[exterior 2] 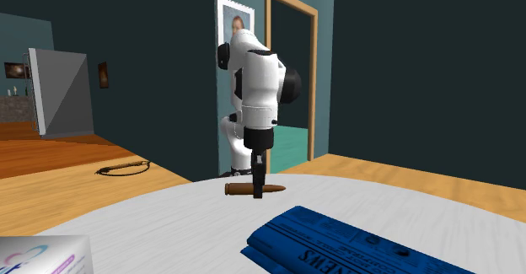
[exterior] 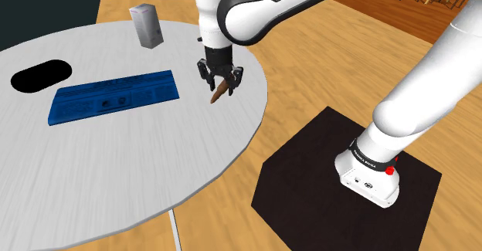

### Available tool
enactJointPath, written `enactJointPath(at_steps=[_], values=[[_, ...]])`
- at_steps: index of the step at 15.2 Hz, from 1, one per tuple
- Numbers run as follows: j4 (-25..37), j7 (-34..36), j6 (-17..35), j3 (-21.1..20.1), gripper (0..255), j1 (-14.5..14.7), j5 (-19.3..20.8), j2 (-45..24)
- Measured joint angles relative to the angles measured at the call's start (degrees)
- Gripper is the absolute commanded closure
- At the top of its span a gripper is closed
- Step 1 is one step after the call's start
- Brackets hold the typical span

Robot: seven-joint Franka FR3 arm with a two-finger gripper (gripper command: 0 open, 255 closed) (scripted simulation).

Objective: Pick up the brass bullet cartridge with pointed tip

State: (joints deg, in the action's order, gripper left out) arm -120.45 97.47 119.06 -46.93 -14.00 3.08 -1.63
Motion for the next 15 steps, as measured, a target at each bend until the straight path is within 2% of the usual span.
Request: enactJointPath(at_steps=[9,15], values=[[-0.1,0.1,0.2,0.0,255,0.0,0.1,-0.1],[2.3,-1.1,-3.4,0.1,255,-0.2,-1.4,1.7]])
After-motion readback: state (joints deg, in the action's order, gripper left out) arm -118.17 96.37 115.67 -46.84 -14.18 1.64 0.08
